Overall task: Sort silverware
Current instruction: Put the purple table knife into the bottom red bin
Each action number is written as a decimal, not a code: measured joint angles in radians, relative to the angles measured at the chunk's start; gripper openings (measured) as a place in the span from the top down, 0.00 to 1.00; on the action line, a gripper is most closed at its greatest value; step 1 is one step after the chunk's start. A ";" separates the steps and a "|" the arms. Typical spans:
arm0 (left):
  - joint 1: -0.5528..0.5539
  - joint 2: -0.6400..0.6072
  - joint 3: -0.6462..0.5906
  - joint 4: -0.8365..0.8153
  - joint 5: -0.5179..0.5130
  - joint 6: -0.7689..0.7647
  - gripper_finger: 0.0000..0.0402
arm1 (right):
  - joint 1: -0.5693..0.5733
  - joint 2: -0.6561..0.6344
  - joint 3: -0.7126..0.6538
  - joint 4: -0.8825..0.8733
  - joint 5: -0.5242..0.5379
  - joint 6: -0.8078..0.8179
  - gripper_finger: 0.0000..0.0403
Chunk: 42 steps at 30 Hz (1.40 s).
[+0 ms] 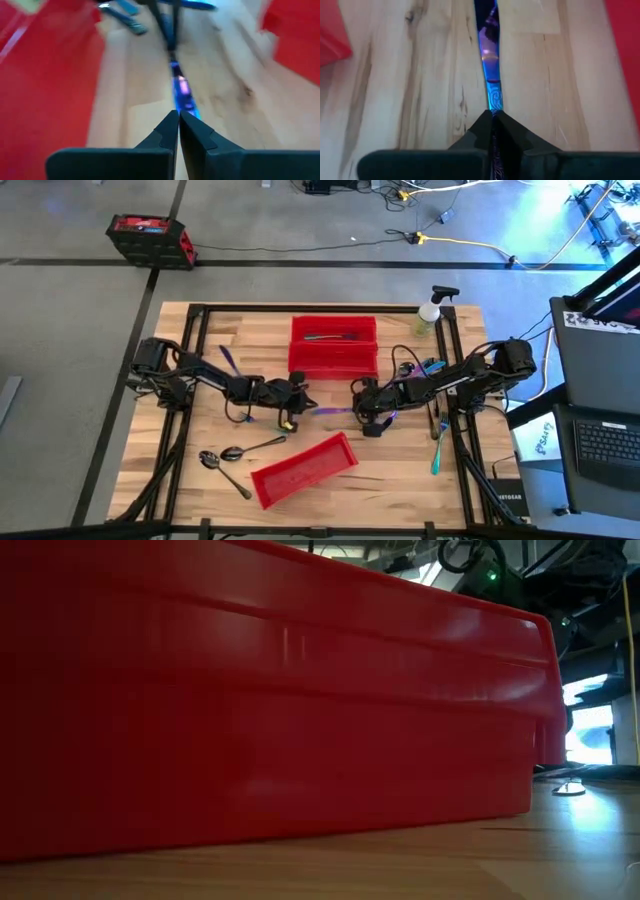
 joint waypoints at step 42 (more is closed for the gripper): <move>-0.146 0.223 0.232 0.024 -0.289 -0.399 1.00 | 0.002 -0.003 0.002 0.000 -0.018 0.038 1.00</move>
